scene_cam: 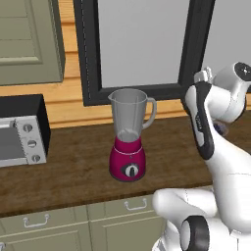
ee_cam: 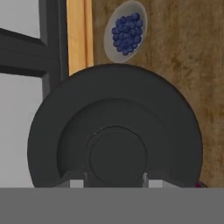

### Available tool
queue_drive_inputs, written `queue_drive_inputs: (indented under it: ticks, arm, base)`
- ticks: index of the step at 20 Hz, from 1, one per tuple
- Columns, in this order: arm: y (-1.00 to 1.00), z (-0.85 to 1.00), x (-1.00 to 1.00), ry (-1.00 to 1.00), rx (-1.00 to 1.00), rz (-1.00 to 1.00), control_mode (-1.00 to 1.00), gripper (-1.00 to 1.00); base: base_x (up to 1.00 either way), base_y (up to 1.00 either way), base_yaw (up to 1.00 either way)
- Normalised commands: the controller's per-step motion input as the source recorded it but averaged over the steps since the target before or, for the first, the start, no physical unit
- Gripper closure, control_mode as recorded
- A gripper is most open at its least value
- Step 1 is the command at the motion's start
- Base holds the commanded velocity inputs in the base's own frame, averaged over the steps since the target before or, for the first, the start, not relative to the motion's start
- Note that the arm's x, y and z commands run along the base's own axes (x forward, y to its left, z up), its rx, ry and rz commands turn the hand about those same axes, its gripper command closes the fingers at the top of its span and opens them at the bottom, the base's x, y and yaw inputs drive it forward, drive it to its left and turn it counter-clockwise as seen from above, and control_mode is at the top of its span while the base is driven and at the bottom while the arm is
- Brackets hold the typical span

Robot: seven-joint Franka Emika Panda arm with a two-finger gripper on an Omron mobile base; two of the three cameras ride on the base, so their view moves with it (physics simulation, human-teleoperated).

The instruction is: Close the lid blender by securely placing the lid on top.

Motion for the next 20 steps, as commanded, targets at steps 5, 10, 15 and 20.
queue_drive_inputs:
  ticks: [5,10,15,20]
  arm:
    - [0.89,1.0,0.18,0.15,-0.04,0.0,-1.0,1.0]
    - [0.62,0.98,0.26,0.32,-0.06,0.03,-1.0,1.0]
    - [0.07,0.1,0.0,0.04,0.01,0.02,-1.0,1.0]
    - [0.02,-0.17,0.0,0.0,0.0,0.09,-1.0,1.0]
  base:
    - [0.0,0.0,0.0]
    - [0.0,0.0,0.0]
    - [0.0,0.0,0.0]
    - [0.0,0.0,0.0]
